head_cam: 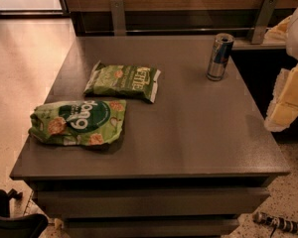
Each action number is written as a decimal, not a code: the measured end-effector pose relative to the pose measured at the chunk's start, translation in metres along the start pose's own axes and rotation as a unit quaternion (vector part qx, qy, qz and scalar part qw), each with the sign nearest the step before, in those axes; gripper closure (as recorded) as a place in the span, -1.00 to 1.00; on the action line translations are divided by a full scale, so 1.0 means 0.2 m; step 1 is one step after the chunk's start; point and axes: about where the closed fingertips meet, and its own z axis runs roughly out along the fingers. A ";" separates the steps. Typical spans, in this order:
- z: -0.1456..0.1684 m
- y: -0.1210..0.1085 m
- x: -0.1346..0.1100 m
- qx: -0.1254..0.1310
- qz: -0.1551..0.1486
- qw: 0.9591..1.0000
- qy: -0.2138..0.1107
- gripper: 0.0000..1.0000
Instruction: Move redbull can near green rice chip bag
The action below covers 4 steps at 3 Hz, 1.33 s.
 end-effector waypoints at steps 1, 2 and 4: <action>0.00 0.00 0.00 0.000 0.000 1.000 0.000 -1.00; -0.01 -0.04 0.03 0.012 0.014 1.000 -0.010 -1.00; 0.13 -0.33 0.24 0.071 0.107 0.984 -0.119 -1.00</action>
Offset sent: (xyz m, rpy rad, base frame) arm 0.0181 -0.0247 0.0048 0.0687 -0.0552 -0.0819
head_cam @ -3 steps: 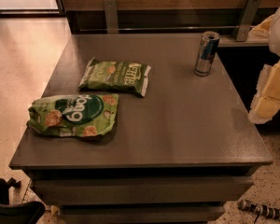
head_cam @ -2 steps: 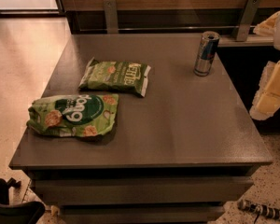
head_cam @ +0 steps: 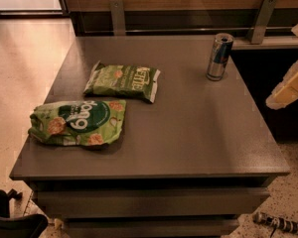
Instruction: Move redbull can near green rice chip bag
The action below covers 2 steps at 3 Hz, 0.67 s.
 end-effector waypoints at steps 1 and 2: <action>0.10 -0.23 0.03 0.046 0.036 0.994 -0.088 -1.00; 0.22 -0.44 0.03 0.089 0.066 0.978 -0.176 -1.00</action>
Offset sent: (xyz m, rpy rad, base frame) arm 0.1521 -0.0631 -0.0132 0.5117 -0.4844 -0.1352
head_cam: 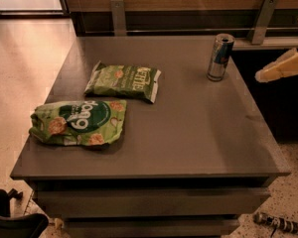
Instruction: Move redbull can near green rice chip bag
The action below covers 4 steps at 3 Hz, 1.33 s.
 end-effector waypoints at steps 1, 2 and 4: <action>0.18 -0.10 0.03 0.022 0.044 0.995 -0.082 -1.00; 0.33 -0.13 0.04 0.025 0.079 0.986 -0.143 -1.00; 0.60 -0.12 -0.01 -0.009 0.122 0.963 -0.239 -1.00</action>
Offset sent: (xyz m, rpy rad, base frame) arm 0.0980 0.0154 -0.0519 0.4921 -0.2153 -0.0054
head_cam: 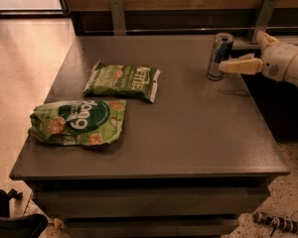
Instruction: Move redbull can near green rice chip bag
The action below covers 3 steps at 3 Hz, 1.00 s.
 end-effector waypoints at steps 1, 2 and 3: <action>0.12 0.03 0.01 -0.033 0.016 0.999 -0.024 -1.00; 0.21 0.09 0.01 -0.072 0.024 0.997 -0.011 -0.73; 0.23 0.12 0.02 -0.086 0.029 0.996 -0.004 -0.22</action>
Offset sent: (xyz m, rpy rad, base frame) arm 0.0189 0.0548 -0.0180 0.0218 0.1414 0.2320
